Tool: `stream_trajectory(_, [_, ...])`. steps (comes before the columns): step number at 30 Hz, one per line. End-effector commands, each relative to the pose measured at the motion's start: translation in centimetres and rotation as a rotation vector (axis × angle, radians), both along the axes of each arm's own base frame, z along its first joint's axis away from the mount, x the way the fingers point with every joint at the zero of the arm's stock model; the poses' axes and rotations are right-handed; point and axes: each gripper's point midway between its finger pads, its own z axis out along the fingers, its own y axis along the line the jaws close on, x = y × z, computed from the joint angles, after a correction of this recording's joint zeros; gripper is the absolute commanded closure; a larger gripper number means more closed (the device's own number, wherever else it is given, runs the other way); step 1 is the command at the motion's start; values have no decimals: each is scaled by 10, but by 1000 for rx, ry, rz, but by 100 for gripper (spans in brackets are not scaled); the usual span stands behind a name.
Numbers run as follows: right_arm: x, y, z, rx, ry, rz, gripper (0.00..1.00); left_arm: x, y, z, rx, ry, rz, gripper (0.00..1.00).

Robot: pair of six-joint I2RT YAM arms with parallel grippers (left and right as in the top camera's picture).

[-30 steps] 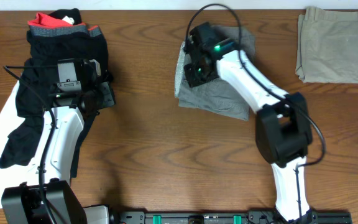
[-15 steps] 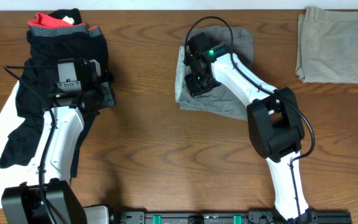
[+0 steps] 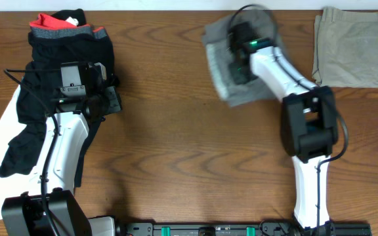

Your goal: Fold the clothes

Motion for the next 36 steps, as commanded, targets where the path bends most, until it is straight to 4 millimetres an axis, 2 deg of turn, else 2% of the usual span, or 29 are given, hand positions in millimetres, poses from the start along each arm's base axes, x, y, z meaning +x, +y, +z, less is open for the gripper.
stream_trajectory(1, [11,-42,2,-62,-6,-29,93,5,3,5,17,-13,-2,73])
stream_trajectory(5, [9,-26,38,62,-2,13,81,5,3,4,17,-13,-2,73])
stream_trajectory(7, [8,-17,58,67,-24,61,67,5,3,5,17,-15,-2,73])
stream_trajectory(10, [10,1,85,47,-76,157,37,5,3,5,17,-15,-2,73])
stream_trajectory(13, [11,22,92,29,-107,242,23,5,3,5,17,-15,-2,73])
stream_trajectory(17, [10,31,81,-38,-97,272,19,5,3,5,17,-14,-2,73])
stream_trajectory(24, [6,46,44,-83,-45,275,11,5,3,5,18,-15,-1,73])
stream_trajectory(32, [9,46,10,-137,-18,271,4,5,3,5,18,-15,-2,73])
stream_trajectory(36, [16,39,3,-180,-41,232,3,5,3,5,18,-15,-1,73])
